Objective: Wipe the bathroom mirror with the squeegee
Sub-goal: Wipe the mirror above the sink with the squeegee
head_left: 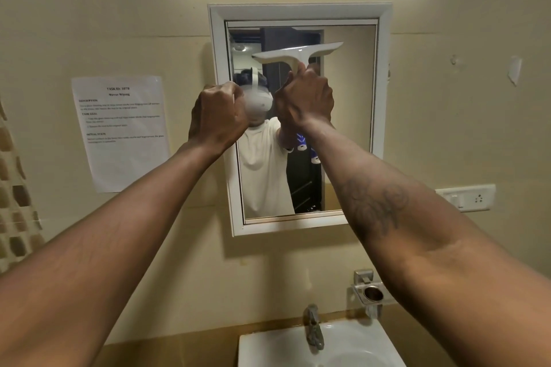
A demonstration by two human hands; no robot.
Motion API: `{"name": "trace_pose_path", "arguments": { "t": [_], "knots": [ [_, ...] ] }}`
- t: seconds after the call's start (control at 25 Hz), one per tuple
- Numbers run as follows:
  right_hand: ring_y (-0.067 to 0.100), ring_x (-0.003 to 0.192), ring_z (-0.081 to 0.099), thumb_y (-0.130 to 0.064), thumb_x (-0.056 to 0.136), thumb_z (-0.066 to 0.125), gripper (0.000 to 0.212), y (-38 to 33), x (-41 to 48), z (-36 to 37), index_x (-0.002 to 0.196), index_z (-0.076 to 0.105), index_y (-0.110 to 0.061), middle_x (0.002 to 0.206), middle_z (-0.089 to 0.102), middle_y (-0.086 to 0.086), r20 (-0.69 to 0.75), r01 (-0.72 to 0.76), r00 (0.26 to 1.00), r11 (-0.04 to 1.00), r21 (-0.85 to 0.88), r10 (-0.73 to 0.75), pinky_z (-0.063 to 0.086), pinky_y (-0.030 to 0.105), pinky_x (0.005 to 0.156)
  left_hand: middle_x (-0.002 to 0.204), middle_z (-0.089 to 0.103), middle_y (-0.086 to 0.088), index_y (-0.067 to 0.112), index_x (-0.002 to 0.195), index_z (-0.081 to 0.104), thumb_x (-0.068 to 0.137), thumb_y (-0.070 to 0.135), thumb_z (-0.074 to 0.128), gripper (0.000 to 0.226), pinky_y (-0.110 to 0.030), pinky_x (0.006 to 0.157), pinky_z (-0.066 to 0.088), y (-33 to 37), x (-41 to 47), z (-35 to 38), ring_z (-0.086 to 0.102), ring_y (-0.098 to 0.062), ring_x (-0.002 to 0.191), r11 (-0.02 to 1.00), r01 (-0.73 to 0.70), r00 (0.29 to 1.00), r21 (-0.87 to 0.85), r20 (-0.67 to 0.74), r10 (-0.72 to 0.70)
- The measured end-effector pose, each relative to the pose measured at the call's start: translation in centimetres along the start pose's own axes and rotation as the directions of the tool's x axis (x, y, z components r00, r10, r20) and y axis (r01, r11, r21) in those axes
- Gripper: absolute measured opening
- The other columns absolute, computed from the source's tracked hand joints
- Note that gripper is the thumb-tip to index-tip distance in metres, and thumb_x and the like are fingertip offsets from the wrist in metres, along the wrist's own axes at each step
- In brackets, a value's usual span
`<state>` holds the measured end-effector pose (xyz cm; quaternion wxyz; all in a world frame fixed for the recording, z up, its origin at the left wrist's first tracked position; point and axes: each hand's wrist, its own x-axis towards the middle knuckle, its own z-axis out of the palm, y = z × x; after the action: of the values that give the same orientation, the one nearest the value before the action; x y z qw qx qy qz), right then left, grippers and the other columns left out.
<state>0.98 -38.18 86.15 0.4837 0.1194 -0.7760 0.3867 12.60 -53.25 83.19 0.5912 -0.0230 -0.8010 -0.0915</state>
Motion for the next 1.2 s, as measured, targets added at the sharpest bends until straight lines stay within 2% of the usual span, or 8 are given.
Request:
{"name": "trace_pose_path", "arguments": {
  "t": [0.16,0.32,0.6,0.76,0.96,1.08,1.2],
  "knots": [
    [0.005,0.059,0.050,-0.047,0.111,0.034,0.039,1.9,-3.5,1.0,0.112,0.058,-0.016,0.079,0.048,-0.009,0.004,-0.027,1.000,0.999,0.035,0.027,0.037,0.022,0.051,0.102,0.074,-0.008,0.009,0.109,0.071,0.096,0.024,0.060,0.023,-0.030,0.074,0.052,0.2,-1.0,0.6,0.066,-0.025,0.099,1.000,0.023,0.999,-0.006,0.033,-0.023],
    [0.018,0.072,0.062,-0.056,0.110,0.027,0.050,4.1,-7.3,1.4,0.113,0.057,-0.016,0.082,0.046,-0.007,0.087,-0.030,0.996,0.999,-0.020,0.031,0.047,0.029,0.059,0.104,0.075,-0.008,0.012,0.105,0.072,0.094,0.022,0.059,0.020,-0.038,0.082,0.056,0.5,-2.3,0.6,0.066,-0.028,0.101,0.999,0.045,0.996,-0.017,0.078,-0.044],
    [0.034,0.083,0.068,-0.055,0.110,0.026,0.051,6.6,-13.2,0.2,0.110,0.054,-0.013,0.086,0.054,0.003,0.214,-0.127,0.968,0.991,-0.039,0.133,0.047,0.035,0.064,0.100,0.074,-0.009,0.014,0.098,0.070,0.091,0.020,0.056,0.017,-0.041,0.081,0.056,1.0,-4.7,0.7,0.065,-0.031,0.099,0.997,0.077,0.987,-0.015,0.142,-0.074],
    [0.041,0.087,0.070,-0.046,0.110,0.035,0.040,7.9,-16.2,-0.2,0.109,0.051,-0.010,0.093,0.069,0.015,0.253,-0.169,0.951,0.984,-0.061,0.179,0.058,0.047,0.073,0.098,0.074,-0.008,0.014,0.095,0.068,0.090,0.018,0.055,0.014,-0.042,0.080,0.055,1.0,-6.0,1.0,0.066,-0.032,0.095,0.997,0.081,0.981,-0.010,0.175,-0.078],
    [0.040,0.086,0.070,-0.040,0.111,0.034,0.034,9.3,-19.4,0.1,0.114,0.050,-0.009,0.094,0.069,0.016,0.300,-0.221,0.928,0.975,-0.030,0.219,0.059,0.051,0.074,0.102,0.075,-0.007,0.014,0.100,0.071,0.091,0.016,0.058,0.016,-0.040,0.083,0.055,1.0,-8.0,1.1,0.067,-0.031,0.097,0.995,0.101,0.974,-0.021,0.206,-0.094],
    [0.037,0.084,0.070,-0.039,0.112,0.032,0.032,10.8,-23.1,0.3,0.112,0.048,-0.011,0.092,0.068,0.014,0.343,-0.251,0.902,0.965,-0.081,0.263,0.059,0.050,0.074,0.104,0.074,-0.011,0.013,0.103,0.071,0.090,0.016,0.060,0.017,-0.039,0.085,0.054,1.0,-9.6,1.2,0.066,-0.033,0.100,0.992,0.127,0.964,-0.003,0.237,-0.122],
    [0.032,0.083,0.070,-0.037,0.112,0.033,0.031,11.6,-25.9,0.3,0.118,0.048,-0.012,0.094,0.068,0.012,0.380,-0.268,0.880,0.959,-0.095,0.284,0.059,0.049,0.074,0.107,0.074,-0.013,0.011,0.109,0.072,0.091,0.016,0.061,0.021,-0.039,0.086,0.053,1.2,-11.2,1.7,0.066,-0.034,0.103,0.991,0.135,0.949,0.021,0.285,-0.135]
  ]
}}
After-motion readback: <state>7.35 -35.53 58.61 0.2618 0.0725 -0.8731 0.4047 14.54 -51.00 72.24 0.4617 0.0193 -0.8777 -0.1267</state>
